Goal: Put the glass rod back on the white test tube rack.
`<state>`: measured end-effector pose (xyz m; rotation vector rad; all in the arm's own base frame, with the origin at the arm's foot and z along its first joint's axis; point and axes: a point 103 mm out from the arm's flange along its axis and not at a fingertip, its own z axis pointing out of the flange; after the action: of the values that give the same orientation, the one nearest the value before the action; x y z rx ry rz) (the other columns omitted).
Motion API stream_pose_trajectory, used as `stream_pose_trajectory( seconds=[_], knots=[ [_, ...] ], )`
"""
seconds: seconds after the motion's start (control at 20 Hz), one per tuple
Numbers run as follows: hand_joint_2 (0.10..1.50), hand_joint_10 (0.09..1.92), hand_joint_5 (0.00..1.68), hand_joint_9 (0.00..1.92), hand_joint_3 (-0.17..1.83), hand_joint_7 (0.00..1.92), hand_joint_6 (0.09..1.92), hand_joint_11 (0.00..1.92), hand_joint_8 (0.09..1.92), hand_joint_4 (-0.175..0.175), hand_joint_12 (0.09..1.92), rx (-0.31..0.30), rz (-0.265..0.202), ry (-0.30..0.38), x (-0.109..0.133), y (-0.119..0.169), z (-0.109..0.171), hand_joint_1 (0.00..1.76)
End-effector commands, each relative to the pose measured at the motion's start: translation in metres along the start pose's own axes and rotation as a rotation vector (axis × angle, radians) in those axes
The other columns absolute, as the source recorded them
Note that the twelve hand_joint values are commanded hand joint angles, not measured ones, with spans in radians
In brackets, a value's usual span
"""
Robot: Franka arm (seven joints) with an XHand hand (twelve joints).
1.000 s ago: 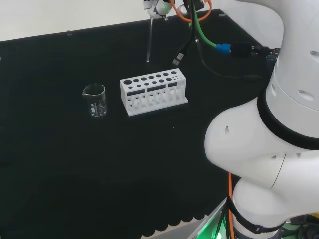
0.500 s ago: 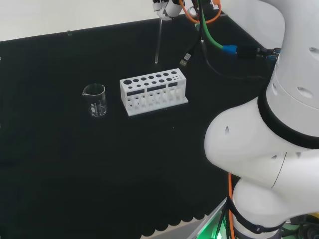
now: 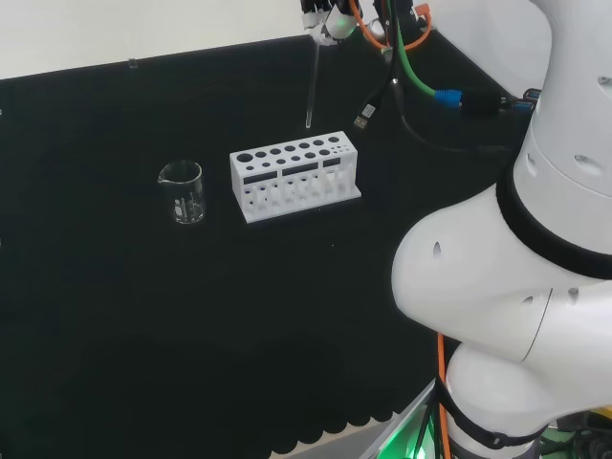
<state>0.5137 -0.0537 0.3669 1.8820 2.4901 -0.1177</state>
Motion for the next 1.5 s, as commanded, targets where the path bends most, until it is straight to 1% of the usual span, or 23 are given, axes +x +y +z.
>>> stream_pose_trajectory(
  seconds=[0.05, 0.25, 0.65, 0.95, 1.25, 1.4, 1.5],
  knots=[
    [0.61, 0.58, 1.23, 1.68, 0.73, 1.40, 0.53, 1.61, 0.71, -0.175, 0.66, 0.007, 0.004, 0.006, -0.002, 0.003, 0.008, 1.33],
    [0.61, 0.58, 1.23, 1.68, 0.73, 1.40, 0.53, 1.62, 0.71, -0.175, 0.66, 0.013, 0.003, 0.002, -0.003, 0.005, 0.012, 1.33],
    [0.61, 0.58, 1.23, 1.68, 0.73, 1.40, 0.53, 1.62, 0.71, -0.175, 0.66, 0.035, 0.000, 0.017, -0.007, 0.011, 0.021, 1.33],
    [0.61, 0.58, 1.23, 1.69, 0.73, 1.40, 0.53, 1.62, 0.71, -0.175, 0.66, 0.044, -0.005, 0.022, -0.015, 0.018, 0.043, 1.33],
    [0.61, 0.58, 1.23, 1.69, 0.73, 1.40, 0.53, 1.62, 0.71, -0.175, 0.66, 0.046, -0.004, 0.030, -0.020, 0.019, 0.047, 1.33],
    [0.61, 0.58, 1.23, 1.69, 0.73, 1.40, 0.53, 1.62, 0.71, -0.175, 0.66, 0.052, -0.002, 0.042, -0.028, 0.022, 0.051, 1.33],
    [0.61, 0.58, 1.23, 1.69, 0.73, 1.40, 0.53, 1.62, 0.71, -0.175, 0.66, 0.057, -0.001, 0.033, -0.030, 0.022, 0.050, 1.33]
  ],
)
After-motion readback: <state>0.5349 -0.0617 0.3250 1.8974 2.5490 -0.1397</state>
